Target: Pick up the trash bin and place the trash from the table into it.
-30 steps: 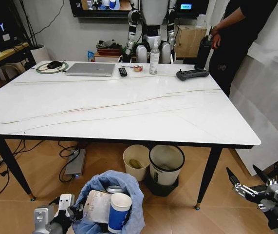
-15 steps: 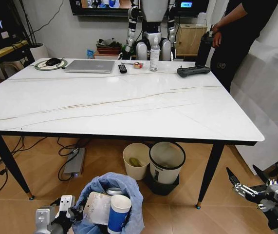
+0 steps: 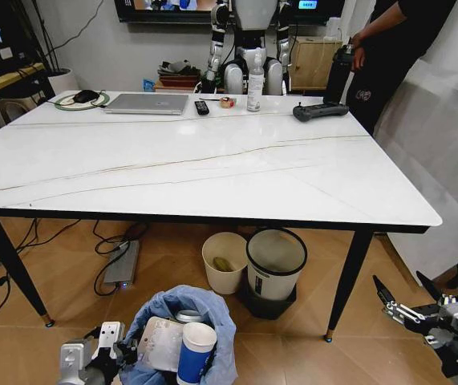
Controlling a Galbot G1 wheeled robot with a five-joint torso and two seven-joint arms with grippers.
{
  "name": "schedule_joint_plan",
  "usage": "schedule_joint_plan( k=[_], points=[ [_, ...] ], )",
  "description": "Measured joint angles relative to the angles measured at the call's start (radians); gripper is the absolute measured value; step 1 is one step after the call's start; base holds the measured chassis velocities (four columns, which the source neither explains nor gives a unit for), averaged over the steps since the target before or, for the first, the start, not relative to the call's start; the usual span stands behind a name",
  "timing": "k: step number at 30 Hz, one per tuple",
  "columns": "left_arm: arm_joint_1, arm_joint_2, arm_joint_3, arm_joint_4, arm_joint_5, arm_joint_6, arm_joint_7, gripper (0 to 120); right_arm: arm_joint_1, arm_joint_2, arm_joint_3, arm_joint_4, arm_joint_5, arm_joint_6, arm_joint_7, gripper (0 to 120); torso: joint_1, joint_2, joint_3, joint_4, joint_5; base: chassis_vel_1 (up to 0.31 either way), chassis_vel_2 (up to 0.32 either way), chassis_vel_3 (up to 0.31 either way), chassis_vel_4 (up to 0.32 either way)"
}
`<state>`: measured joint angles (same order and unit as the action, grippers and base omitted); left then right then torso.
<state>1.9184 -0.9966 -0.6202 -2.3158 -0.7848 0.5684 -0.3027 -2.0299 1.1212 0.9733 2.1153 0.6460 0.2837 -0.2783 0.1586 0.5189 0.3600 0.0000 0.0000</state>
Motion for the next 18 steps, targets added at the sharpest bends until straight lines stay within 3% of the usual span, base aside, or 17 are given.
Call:
schedule_joint_plan(
  k=[18],
  points=[
    [-0.009,-0.005,-0.004,-0.002,0.004,-0.001,0.001,0,0.0,0.0,0.0,0.0,0.0,0.0,0.0,100,-0.025,-0.067,-0.043,0.0,0.0,0.0,0.0,0.0,0.0]
  ],
)
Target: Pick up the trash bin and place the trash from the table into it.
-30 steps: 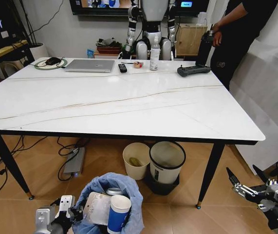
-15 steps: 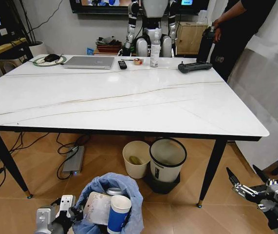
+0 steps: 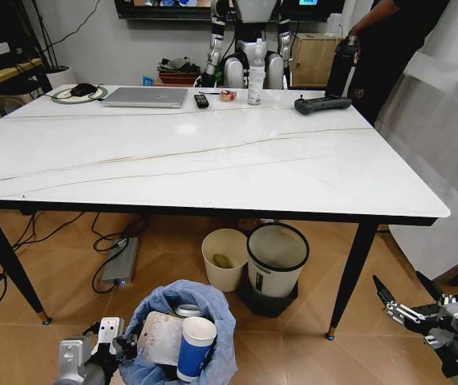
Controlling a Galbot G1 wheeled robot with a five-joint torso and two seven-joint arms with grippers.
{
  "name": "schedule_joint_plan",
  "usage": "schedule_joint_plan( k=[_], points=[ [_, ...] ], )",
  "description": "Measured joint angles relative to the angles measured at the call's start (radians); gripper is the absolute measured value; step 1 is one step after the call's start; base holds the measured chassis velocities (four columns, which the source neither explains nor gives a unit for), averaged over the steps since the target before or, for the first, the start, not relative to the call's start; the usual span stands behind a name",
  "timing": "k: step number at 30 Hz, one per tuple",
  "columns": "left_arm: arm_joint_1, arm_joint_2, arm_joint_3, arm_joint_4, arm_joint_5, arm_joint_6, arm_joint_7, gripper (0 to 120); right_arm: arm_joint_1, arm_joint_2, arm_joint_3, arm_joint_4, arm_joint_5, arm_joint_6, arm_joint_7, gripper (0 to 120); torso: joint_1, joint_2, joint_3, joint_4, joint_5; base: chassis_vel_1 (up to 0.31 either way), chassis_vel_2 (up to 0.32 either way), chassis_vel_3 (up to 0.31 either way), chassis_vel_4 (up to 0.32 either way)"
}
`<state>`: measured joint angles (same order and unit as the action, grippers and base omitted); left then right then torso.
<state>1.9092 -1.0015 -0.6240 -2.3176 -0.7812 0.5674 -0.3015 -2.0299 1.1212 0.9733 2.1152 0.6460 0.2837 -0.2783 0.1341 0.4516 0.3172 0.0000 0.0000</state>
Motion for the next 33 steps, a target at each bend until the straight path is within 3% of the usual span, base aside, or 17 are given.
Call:
schedule_joint_plan(
  k=[33],
  points=[
    [-0.01,0.002,-0.001,0.013,0.0,0.0,0.001,0,0.0,0.0,0.0,0.0,0.0,0.0,0.0,100,-0.044,-0.138,-0.094,0.0,0.0,0.0,0.0,0.0,0.0]
  ],
)
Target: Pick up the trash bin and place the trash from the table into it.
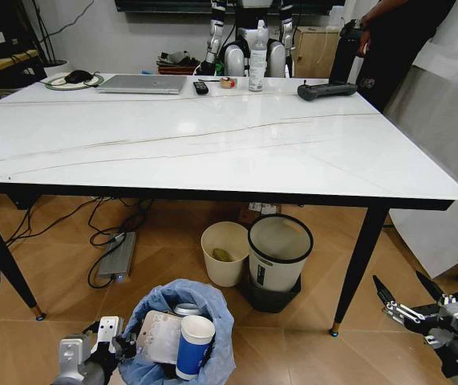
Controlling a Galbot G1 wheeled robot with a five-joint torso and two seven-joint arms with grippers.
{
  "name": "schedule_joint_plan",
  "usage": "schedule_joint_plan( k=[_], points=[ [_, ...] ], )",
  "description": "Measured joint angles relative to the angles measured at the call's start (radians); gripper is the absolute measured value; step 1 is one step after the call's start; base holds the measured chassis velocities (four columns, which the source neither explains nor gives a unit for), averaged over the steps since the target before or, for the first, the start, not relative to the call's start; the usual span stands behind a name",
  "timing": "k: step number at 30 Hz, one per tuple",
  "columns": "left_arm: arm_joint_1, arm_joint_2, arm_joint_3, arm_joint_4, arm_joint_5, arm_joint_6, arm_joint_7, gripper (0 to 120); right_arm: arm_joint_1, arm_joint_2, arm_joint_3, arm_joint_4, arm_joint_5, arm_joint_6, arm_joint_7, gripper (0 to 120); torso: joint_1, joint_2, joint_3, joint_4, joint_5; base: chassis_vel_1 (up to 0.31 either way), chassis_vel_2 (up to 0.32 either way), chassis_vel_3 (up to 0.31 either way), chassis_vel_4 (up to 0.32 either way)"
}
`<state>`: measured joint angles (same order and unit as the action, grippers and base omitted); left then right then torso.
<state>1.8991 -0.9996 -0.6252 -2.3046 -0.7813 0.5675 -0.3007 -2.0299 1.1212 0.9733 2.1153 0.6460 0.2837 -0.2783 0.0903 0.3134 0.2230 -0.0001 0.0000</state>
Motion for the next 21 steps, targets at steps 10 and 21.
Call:
schedule_joint_plan(
  k=[10,21],
  points=[
    [0.0,-0.001,0.001,-0.001,0.0,0.0,0.0,0,0.0,0.0,0.0,0.0,0.0,0.0,0.0,100,-0.01,-0.036,-0.026,0.0,0.0,0.0,0.0,0.0,0.0],
    [-0.001,0.0,0.001,-0.003,0.0,0.001,0.0,0,0.0,0.0,0.0,0.0,0.0,0.0,0.0,100,-0.023,-0.082,-0.059,0.0,0.0,0.0,0.0,0.0,0.0]
  ],
)
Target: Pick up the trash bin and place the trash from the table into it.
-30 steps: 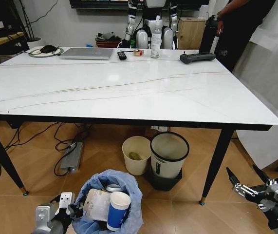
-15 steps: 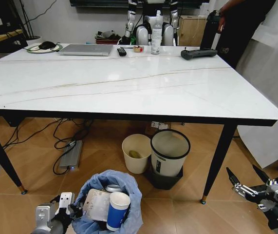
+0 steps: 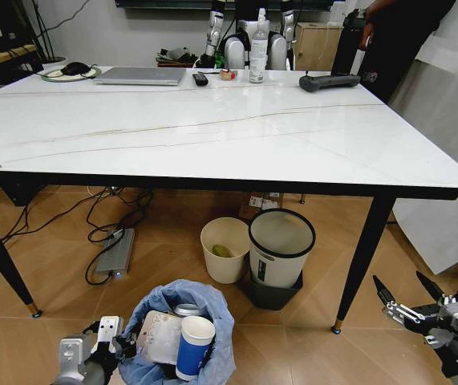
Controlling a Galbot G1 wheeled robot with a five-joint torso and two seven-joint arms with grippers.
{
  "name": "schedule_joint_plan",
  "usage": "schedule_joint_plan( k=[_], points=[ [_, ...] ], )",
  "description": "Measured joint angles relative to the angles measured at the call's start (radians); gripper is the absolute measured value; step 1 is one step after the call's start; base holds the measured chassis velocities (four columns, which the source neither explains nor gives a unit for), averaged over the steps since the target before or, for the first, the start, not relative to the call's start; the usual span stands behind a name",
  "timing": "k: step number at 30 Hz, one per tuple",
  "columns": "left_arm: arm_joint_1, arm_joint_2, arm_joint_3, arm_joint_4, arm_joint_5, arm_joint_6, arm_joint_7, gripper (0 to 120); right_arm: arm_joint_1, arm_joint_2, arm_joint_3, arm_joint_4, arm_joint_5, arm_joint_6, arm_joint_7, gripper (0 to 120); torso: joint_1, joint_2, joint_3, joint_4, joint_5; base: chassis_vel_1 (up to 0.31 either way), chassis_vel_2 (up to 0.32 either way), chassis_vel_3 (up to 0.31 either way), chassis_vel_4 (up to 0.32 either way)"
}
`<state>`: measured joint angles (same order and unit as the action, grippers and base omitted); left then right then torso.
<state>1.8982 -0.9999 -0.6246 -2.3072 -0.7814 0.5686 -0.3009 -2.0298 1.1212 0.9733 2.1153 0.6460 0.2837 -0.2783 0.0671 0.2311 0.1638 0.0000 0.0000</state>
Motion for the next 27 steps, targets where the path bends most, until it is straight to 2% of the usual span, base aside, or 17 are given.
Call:
schedule_joint_plan(
  k=[23,27],
  points=[
    [0.0,0.0,0.0,-0.007,0.003,0.0,0.0,0,0.0,0.0,0.0,0.0,0.0,0.0,0.0,100,-0.017,-0.084,-0.067,0.0,0.0,0.0,0.0,0.0,0.0],
    [0.001,0.0,0.001,-0.007,0.004,0.001,0.0,0,0.0,0.0,0.0,0.0,0.0,0.0,0.0,100,-0.019,-0.104,-0.085,0.0,0.0,0.0,0.0,0.0,0.0]
  ],
)
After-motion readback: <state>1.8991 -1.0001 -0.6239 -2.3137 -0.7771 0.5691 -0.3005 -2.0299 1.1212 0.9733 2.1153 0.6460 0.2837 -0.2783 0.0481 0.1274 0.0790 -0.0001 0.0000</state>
